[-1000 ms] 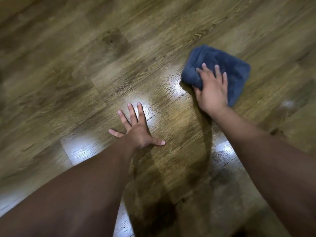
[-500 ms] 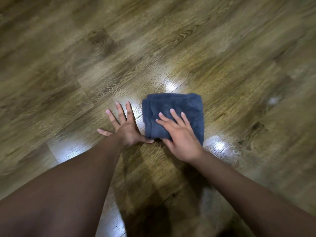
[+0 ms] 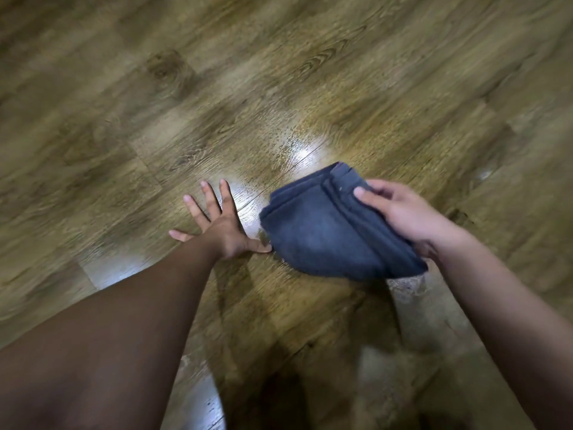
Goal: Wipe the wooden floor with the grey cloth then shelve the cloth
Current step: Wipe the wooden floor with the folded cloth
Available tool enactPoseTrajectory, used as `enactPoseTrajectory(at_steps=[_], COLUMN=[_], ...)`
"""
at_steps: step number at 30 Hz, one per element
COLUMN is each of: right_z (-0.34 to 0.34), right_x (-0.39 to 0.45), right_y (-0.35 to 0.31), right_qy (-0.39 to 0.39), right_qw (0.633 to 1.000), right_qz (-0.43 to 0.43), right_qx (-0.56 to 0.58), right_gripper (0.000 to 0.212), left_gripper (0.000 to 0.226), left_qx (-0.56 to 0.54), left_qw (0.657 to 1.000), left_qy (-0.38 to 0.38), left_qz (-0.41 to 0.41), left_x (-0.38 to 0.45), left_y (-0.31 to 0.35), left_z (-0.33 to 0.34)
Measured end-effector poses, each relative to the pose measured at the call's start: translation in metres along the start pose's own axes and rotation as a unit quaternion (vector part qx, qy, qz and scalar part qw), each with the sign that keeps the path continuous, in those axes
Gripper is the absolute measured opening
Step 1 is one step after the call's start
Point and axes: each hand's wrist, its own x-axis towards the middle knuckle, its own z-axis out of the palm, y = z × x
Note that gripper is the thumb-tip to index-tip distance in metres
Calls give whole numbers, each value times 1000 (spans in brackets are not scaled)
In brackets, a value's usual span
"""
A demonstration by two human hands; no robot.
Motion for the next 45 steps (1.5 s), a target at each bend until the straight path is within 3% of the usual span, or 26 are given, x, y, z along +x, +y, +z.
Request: enactPoseTrajectory(at_steps=[2,4,7,10,17,19,21,25,29,34,38,45], right_z=[-11,-8,25,57,66,60,59,72,75,70,82,109], right_x=[12,10,-5,-7,8,6,7,30,82,142,134,54], right_y=[6,15,32,53,79,84,87,71,35,-4,-3,42], right_qy=[197,276,211,114,78,64,84,182,263,290,249,46], right_qw=[971,915,852,817,779,765,773,850,861,862,845,786], right_qz=[-78,-158,-198,-116,-123,-155,-172,-138,-105,-60,-100,-265], right_qx=[-112,-249,-436,-553,-610,-622,-604,-475,-423,-411,-463,-557], right_gripper=[14,26,54,85,134,129,110,76,69,68,74,79], left_gripper=[165,164,162,163,164,164,165,166,167,167,166,163], left_qx=[1,2,-1,-1,-2,-7,-11,-8,-11,-18,-12,-5], left_qw=[1000,1000,1000,1000,999,999,999,999,999,1000,1000,1000], left_qy=[-8,-15,-22,-25,-32,-35,-36,-30,-23,-19,-19,-21], left_qz=[-6,-5,-3,-9,-9,-12,-11,-21,-20,-6,-12,-15], left_x=[-3,-5,-6,-7,-6,-5,-4,-1,2,4,3,2], left_y=[0,2,2,3,4,4,4,4,2,-2,0,0], left_z=[-1,-2,-4,-5,-6,-5,-4,-5,-4,-1,-1,-2])
